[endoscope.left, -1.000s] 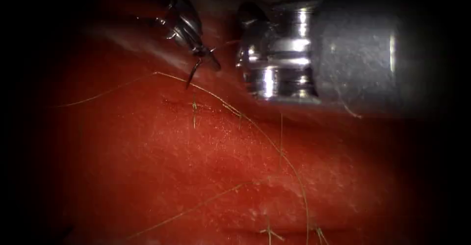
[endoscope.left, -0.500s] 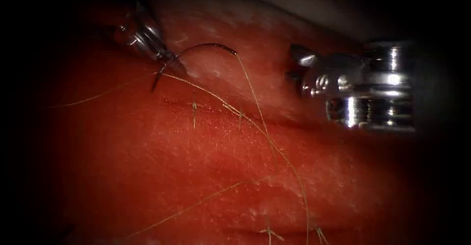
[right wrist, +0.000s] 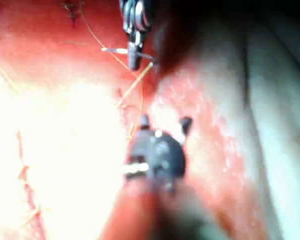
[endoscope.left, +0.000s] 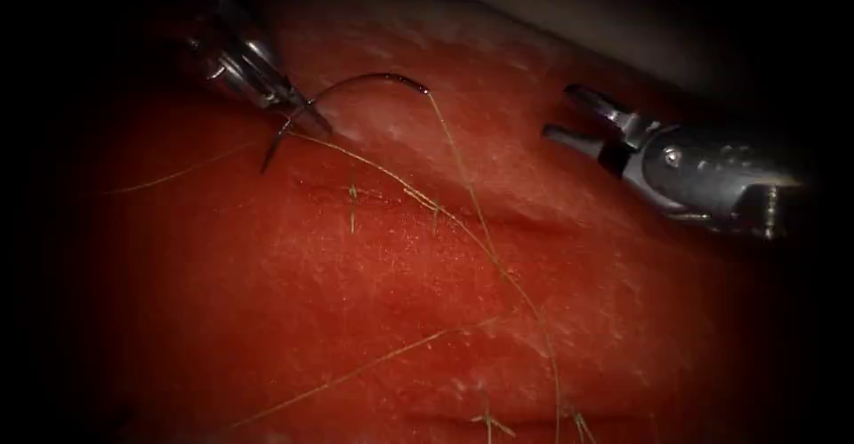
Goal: Wound Closure
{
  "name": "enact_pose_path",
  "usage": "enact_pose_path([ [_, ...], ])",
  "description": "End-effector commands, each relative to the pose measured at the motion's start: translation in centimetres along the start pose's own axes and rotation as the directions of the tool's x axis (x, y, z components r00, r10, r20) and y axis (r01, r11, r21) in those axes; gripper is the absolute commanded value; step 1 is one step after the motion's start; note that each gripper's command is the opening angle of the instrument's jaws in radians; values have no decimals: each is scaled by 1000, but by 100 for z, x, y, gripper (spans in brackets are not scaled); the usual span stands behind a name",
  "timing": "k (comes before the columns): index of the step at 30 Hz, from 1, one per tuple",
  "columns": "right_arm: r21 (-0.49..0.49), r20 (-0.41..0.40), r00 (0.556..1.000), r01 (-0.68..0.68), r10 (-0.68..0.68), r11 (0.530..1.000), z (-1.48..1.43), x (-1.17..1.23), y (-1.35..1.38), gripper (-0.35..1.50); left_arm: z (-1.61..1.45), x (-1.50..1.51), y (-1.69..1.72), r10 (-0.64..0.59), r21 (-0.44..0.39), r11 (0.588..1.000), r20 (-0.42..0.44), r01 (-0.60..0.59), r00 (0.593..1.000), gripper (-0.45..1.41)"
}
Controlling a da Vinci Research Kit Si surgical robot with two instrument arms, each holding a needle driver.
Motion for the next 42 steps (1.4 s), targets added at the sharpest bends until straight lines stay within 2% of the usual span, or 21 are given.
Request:
enact_pose_path([
  [1,14,-42,997,-70,70,997,6,-16,10,106,6,5,3,3,-33,999,-15,-4,1000,-35],
  [4,30,-107,992,-59,62,998,6,-27,19,104,5,15,22,0,-143,990,-73,-11,997,-35],
  [6,42,-120,991,-55,60,998,6,-28,19,108,5,21,30,-3,-191,982,-106,-17,994,-35],
  [10,94,-172,983,-45,61,995,2,-31,17,79,15,35,43,-17,-287,957,-186,-37,982,-35],
  [12,95,-173,983,-49,65,994,-1,-33,18,74,22,37,46,-12,-302,952,-211,-54,977,-35],
  [16,76,-181,982,-49,62,996,-5,-38,21,50,39,36,48,-4,-337,937,-264,-89,965,-35],
  [20,83,-208,970,-112,127,990,-5,-40,21,49,57,33,47,14,-378,913,-343,-152,939,-35],
  [22,97,-251,948,-174,193,980,-1,-39,20,55,63,33,46,7,-409,894,-392,-181,920,-35],
  [24,98,-257,944,-186,205,978,3,-38,19,57,66,34,47,-8,-425,885,-418,-188,909,-35],
  [28,98,-276,937,-196,216,976,10,-39,16,54,69,38,49,-31,-464,861,-454,-207,890,-35],
  [32,148,-301,919,-219,255,964,19,-38,11,54,73,39,49,-32,-505,831,-466,-236,884,-35],
  [38,219,-324,901,-224,287,950,24,-31,6,54,94,28,41,48,-559,775,-416,-296,908,-35],
  [42,236,-331,892,-237,307,942,30,-28,3,54,99,27,40,70,-572,760,-401,-309,914,-35],
])
